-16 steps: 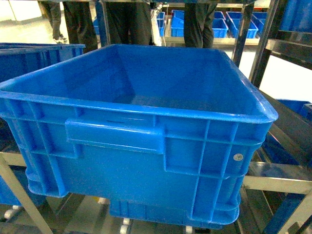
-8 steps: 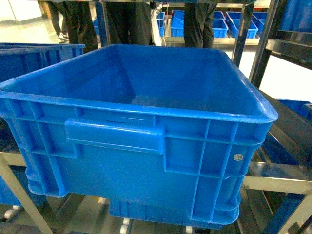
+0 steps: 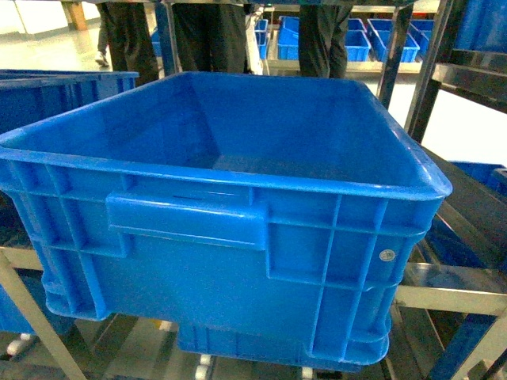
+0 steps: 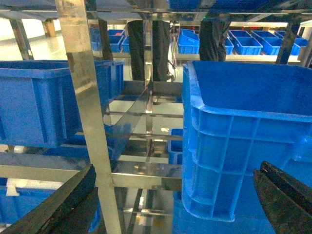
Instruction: Pick red block from blue box to shelf
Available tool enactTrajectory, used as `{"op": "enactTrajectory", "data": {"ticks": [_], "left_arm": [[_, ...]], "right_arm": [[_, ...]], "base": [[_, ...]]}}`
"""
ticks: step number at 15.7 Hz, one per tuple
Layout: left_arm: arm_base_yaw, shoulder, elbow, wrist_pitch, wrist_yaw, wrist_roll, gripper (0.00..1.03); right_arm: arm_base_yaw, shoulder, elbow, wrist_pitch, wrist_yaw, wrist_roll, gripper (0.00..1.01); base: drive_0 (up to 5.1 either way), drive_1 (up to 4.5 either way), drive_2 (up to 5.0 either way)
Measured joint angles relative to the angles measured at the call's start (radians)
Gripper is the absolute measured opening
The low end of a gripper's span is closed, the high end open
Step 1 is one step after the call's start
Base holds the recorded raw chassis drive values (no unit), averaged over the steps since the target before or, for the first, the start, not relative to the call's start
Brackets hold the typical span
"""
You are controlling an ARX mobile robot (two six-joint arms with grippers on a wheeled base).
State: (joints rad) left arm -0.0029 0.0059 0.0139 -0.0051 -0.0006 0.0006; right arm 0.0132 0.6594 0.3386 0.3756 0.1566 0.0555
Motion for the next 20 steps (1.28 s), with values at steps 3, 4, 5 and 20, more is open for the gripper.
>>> {"op": "enactTrajectory", "data": {"ticks": [3,4,5,20], "left_arm": [[0.0,0.0,0.0,0.0,0.0,0.0,0.98],[0.0,0.0,0.0,0.0,0.0,0.0,0.98],[0.0,0.0,0.0,0.0,0.0,0.0,0.98],[0.0,0.0,0.0,0.002,0.0,0.0,0.98]], "right_arm": [[0.0,0.0,0.0,0.0,0.0,0.0,0.28],[0.0,0.0,0.0,0.0,0.0,0.0,0.28],[0.0,0.0,0.0,0.0,0.0,0.0,0.28],[0.0,0.0,0.0,-0.001,0.0,0.0,0.28]], "base": [[0.0,0.0,0.0],[0.0,0.0,0.0],[0.0,0.0,0.0],[-3.9,2.16,1.7]]}}
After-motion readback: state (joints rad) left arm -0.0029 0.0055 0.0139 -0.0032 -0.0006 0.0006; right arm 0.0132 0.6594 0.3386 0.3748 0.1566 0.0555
